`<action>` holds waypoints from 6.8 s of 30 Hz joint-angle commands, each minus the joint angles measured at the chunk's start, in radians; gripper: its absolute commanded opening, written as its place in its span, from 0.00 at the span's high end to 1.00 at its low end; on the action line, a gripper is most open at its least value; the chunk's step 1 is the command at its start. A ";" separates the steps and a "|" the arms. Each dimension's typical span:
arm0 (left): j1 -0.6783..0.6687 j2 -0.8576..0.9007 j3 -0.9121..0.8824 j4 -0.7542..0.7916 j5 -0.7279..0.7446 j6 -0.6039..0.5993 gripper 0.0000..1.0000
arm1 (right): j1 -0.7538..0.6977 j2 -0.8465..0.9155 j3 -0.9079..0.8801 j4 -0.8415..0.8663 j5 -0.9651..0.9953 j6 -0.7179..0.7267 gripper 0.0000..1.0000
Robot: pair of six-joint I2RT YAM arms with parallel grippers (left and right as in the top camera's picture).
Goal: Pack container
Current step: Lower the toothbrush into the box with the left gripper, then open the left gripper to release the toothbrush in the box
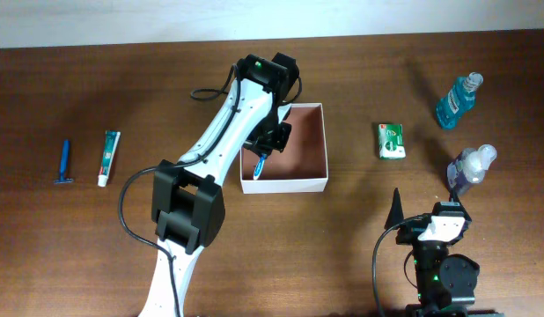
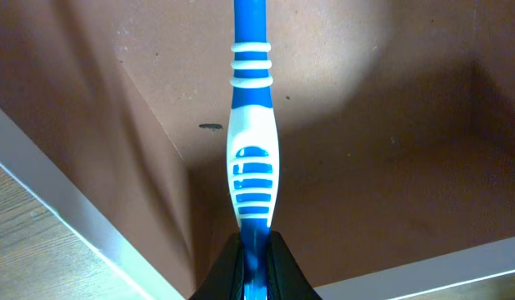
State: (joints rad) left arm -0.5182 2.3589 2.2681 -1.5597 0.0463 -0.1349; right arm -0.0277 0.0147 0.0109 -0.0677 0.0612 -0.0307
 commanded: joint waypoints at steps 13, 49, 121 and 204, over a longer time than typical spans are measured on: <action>-0.005 0.003 -0.004 0.016 0.018 -0.035 0.99 | 0.008 -0.007 -0.005 -0.007 0.002 0.001 0.02; -0.005 0.003 -0.004 0.042 -0.078 -0.027 0.99 | 0.008 -0.007 -0.005 -0.007 0.002 0.001 0.02; -0.005 0.003 -0.004 0.023 -0.062 0.054 0.98 | 0.008 -0.007 -0.005 -0.007 0.002 0.001 0.02; -0.005 0.097 -0.014 0.086 -0.069 0.079 0.89 | 0.008 -0.007 -0.005 -0.007 0.002 0.001 0.02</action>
State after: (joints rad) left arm -0.5182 2.4474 2.2559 -1.4754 -0.0166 -0.0463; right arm -0.0277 0.0147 0.0109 -0.0673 0.0612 -0.0307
